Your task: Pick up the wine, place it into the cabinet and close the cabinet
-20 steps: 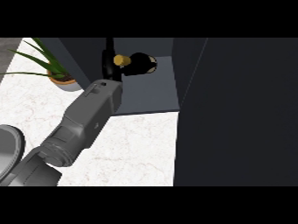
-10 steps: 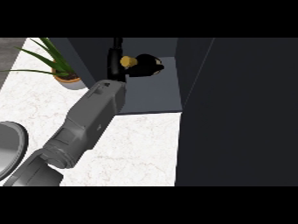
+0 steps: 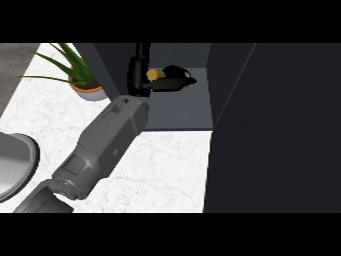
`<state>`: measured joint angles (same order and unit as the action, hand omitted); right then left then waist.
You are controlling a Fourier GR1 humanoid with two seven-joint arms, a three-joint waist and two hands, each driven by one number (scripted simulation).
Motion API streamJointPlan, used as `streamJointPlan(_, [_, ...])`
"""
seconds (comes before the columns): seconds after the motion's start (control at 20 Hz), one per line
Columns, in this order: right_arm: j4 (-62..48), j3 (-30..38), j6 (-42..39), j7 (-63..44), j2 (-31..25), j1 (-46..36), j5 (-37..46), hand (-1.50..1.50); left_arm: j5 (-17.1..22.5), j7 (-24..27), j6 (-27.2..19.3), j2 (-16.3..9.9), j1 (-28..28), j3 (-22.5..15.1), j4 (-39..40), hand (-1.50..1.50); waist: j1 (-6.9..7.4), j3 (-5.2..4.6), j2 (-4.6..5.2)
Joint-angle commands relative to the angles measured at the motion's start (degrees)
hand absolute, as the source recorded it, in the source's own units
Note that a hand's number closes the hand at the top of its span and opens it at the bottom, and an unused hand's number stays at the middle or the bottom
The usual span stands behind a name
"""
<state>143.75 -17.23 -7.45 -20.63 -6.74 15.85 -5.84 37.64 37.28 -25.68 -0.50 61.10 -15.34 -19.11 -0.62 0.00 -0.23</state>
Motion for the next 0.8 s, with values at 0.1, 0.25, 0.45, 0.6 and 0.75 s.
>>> streamJointPlan(0.1, [11.1,2.4,1.6,-6.5,-1.2,0.8,-4.4,-1.50,-1.4,-0.1,0.8,0.5,-8.7,-2.1,-10.5,-1.50,1.60,0.00,-0.54])
streamJointPlan(0.25, [13.0,-0.9,1.4,-6.6,-1.5,2.5,-2.1,-1.50,-1.8,-3.7,-0.2,-2.8,-7.7,-2.2,-15.7,-1.50,1.25,-0.01,-0.62])
streamJointPlan(0.45, [12.5,-0.7,2.2,-6.4,-1.2,2.7,-2.4,-1.50,-3.1,-5.5,-3.2,-0.1,-15.0,-5.5,-24.9,-1.50,1.65,0.00,-0.80])
streamJointPlan(0.6, [12.0,0.6,2.0,-6.5,-1.8,1.3,-3.5,-1.50,-3.8,-7.1,-2.7,-0.6,-18.9,-7.3,-31.2,-1.50,1.29,0.00,-0.44])
streamJointPlan(0.75, [11.8,-3.4,1.6,-4.1,-1.5,3.8,0.1,-1.50,-3.8,-10.9,-3.5,-4.2,-24.5,-8.7,-40.8,-1.50,1.34,0.01,-0.65])
